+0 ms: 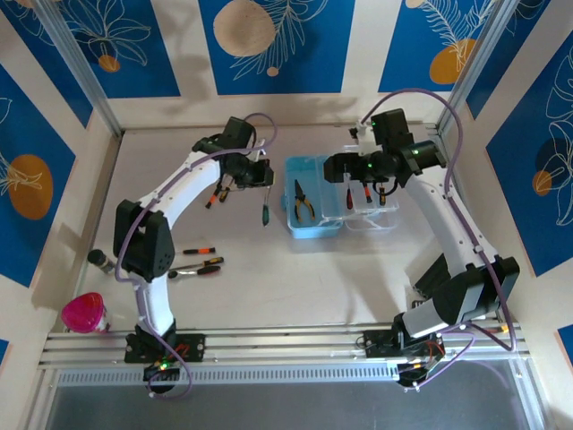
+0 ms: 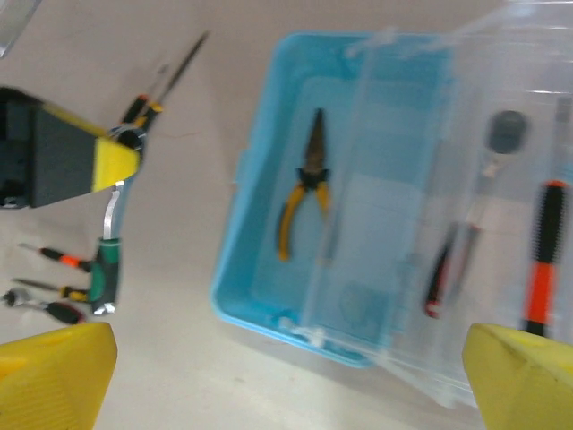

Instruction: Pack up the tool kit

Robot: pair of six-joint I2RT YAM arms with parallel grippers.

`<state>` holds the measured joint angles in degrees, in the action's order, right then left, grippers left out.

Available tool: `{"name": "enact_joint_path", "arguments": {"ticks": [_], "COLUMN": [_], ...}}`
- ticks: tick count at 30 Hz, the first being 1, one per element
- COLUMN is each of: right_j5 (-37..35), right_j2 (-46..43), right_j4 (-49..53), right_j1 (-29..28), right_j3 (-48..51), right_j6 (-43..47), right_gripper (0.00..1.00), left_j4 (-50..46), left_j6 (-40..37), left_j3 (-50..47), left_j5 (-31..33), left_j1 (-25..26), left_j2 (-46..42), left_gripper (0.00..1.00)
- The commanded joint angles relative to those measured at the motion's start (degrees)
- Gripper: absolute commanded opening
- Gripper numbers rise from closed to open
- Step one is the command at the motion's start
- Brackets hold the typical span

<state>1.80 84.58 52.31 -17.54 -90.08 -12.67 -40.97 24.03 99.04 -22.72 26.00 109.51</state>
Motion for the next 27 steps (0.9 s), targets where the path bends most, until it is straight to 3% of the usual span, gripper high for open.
{"name": "enact_joint_path", "arguments": {"ticks": [1,8,19,24,27], "right_j5": [6.5,10.2,8.9,7.5,6.4], "right_j2": [0.7,2.9,8.5,9.4,9.3], "right_j4": [-4.3,-11.4,-15.4,-16.6,-17.1], "right_j1": [-2.4,-7.3,-10.3,-10.8,-10.9], "right_j3": [1.7,4.5,4.5,3.2,2.6], "right_j6": [-2.6,-6.0,-9.3,-9.9,-10.2], "right_gripper": [0.99,0.99,0.81,0.59,0.33], "left_j4": [11.5,26.7,38.4,39.1,39.2], "left_j6": [7.3,16.9,23.7,23.5,23.2], "left_j3": [-0.4,-2.9,-5.5,-5.9,-7.0], "left_j5": [-13.6,-19.3,-22.7,-23.2,-22.8], "left_j1": [-0.2,0.4,1.7,1.9,1.8], "left_j2": [-2.1,-3.9,-4.2,-4.9,-5.4], "left_gripper": [0.0,0.0,0.0,0.0,0.0]}}
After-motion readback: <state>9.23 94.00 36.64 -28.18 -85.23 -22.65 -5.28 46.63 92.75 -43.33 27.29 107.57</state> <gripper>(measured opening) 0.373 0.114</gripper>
